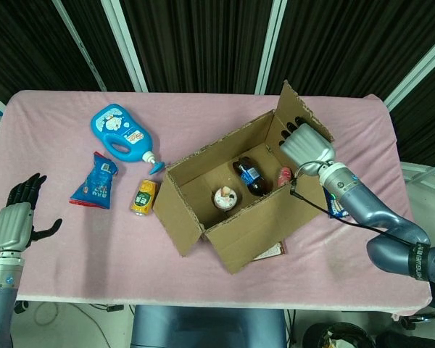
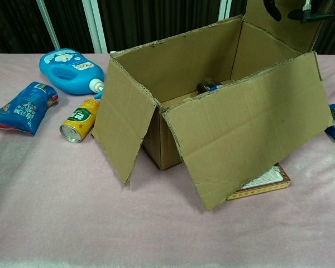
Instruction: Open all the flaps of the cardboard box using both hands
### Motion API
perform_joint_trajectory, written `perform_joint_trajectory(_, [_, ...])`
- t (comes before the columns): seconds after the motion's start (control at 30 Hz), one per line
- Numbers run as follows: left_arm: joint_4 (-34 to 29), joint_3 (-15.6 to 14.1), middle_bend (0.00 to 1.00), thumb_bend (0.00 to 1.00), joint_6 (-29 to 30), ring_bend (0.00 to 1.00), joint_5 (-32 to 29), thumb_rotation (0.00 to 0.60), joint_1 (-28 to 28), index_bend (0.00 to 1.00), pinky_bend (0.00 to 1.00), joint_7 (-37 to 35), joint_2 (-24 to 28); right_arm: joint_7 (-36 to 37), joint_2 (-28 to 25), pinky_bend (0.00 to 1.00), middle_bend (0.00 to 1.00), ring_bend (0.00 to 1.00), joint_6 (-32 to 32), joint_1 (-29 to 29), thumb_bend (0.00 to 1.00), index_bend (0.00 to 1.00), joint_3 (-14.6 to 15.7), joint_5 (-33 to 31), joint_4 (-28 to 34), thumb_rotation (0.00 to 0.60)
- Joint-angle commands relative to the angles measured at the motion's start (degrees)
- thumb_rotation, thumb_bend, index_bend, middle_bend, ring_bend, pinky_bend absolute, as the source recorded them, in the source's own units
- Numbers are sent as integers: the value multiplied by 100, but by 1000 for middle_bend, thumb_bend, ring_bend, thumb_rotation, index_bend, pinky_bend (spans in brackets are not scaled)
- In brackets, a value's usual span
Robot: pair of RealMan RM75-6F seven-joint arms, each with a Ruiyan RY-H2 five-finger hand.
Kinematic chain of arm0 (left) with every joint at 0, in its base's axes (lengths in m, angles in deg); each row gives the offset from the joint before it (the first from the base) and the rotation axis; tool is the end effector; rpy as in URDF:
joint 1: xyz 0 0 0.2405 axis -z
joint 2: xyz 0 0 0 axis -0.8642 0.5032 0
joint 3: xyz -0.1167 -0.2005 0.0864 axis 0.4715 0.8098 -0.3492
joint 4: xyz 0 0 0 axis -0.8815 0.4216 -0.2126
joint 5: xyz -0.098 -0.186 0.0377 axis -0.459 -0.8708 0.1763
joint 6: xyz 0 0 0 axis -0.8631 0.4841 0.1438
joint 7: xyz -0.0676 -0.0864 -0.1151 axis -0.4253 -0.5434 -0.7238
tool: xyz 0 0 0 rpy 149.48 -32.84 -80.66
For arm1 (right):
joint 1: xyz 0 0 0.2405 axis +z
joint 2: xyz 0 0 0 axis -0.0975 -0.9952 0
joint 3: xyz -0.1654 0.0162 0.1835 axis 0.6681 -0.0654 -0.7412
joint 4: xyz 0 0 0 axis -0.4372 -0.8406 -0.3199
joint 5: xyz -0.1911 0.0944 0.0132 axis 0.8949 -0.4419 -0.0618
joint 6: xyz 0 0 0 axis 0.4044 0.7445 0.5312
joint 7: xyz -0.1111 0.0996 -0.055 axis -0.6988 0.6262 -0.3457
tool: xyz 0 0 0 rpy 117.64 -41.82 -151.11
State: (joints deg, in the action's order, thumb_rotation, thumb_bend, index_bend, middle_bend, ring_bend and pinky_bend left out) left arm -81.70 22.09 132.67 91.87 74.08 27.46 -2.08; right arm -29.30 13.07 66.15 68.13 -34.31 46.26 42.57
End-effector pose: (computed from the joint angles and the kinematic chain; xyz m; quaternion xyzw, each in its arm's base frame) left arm -0.2895 0.2631 0.1131 -0.5416 -0.4634 -0.4100 0.5691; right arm -0.0932 -0.4361 0.1385 0.8437 -0.0445 0.1639 0.5092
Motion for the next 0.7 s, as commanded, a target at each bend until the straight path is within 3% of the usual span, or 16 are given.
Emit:
perform_joint_trajectory(0.03, [-3, 2, 0, 239, 0, 0, -3, 600, -3, 0, 0, -4, 2, -70, 5, 220, 278, 208, 60, -22, 525, 423, 44, -217, -75, 600])
perform_joint_trajectory(0.7, [-35, 2, 0, 239, -12, 0, -5, 600, -15, 0, 0, -10, 15, -440, 44, 220, 276, 208, 240, -161, 523, 408, 435, -1814, -407, 600])
